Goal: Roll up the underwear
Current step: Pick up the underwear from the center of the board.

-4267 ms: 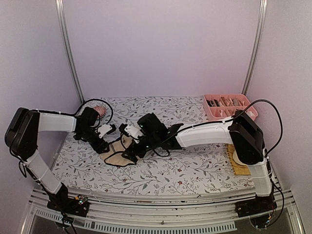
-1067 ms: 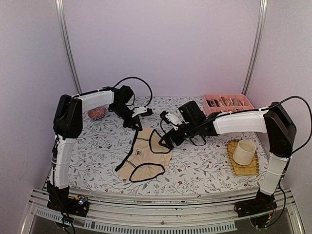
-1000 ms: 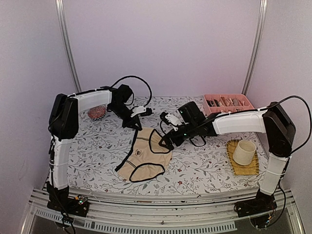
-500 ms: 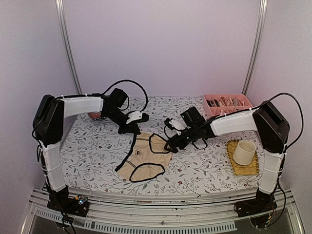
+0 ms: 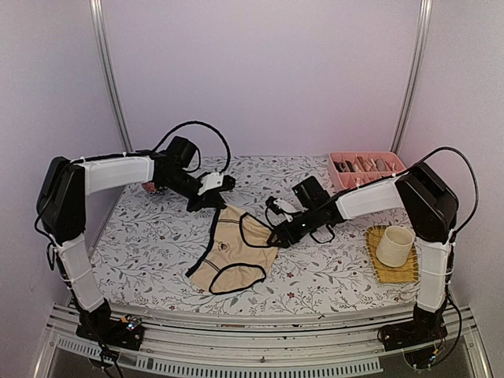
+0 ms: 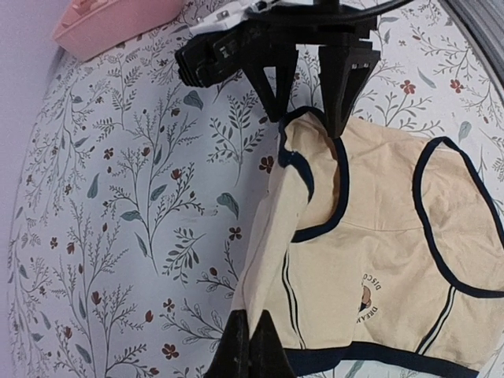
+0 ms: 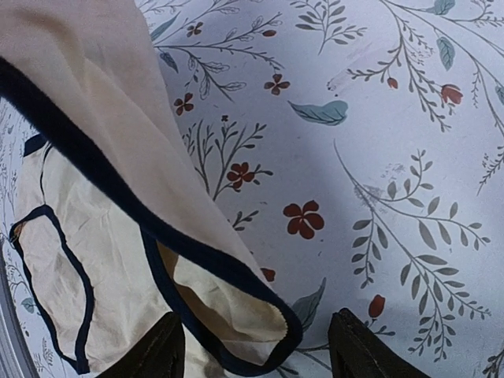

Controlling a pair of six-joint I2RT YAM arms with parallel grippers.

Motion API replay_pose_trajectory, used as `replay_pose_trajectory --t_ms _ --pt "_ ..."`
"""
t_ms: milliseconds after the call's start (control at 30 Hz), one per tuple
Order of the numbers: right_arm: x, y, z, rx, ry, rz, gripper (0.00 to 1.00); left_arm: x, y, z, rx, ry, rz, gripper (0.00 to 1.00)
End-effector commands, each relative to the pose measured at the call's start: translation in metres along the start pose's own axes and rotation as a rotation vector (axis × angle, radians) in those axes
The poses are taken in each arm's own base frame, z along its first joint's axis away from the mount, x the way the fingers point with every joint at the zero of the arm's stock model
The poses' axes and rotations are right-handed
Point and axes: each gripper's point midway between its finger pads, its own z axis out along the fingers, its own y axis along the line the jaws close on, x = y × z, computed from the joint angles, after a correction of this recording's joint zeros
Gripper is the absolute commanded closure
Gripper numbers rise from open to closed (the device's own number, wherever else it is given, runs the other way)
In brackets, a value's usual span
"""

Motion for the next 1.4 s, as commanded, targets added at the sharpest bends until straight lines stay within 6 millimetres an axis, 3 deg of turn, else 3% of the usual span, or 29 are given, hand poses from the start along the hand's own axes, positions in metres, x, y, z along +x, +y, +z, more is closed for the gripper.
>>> replay_pose_trajectory --t_ms 0,167,333,533,767,800,900,967,1167,1367 --pt "0.001 0.017 0.004 -0.114 0.005 -0.005 0.41 -0.006 0.009 -0.007 -0.047 -0.037 0.027 1.00" --pt "0.005 0.024 0.001 -0.152 0.018 -0.010 0.50 0.000 0.013 -0.005 -0.065 -0.018 0.016 1.00" --pt "0.006 0.024 -0.002 -0.145 0.017 -0.016 0.68 0.003 0.018 -0.005 -0.082 -0.012 0.008 1.00" --pt "0.011 0.005 0.004 -0.043 0.043 0.018 0.63 0.003 0.021 -0.006 -0.089 -0.012 0.006 1.00" --pt "0.015 0.009 0.005 -0.068 0.055 0.026 0.63 0.005 0.022 -0.005 -0.093 -0.006 0.003 1.00" --pt "0.015 0.011 0.005 -0.081 0.051 0.021 0.66 0.005 0.022 -0.005 -0.093 -0.006 0.003 1.00" --pt "0.011 0.017 0.005 -0.118 0.042 0.010 0.87 0.004 0.023 -0.005 -0.092 -0.009 -0.001 1.00" --pt "0.009 0.018 0.004 -0.123 0.035 0.004 0.92 0.005 0.024 -0.004 -0.095 -0.006 -0.004 1.00" --pt "-0.012 0.014 -0.014 -0.054 -0.018 -0.037 0.98 0.001 0.036 -0.012 -0.141 0.006 -0.039 1.00" --pt "-0.056 0.026 -0.054 -0.022 -0.112 -0.128 0.98 -0.019 0.047 -0.043 -0.220 0.009 -0.027 1.00"
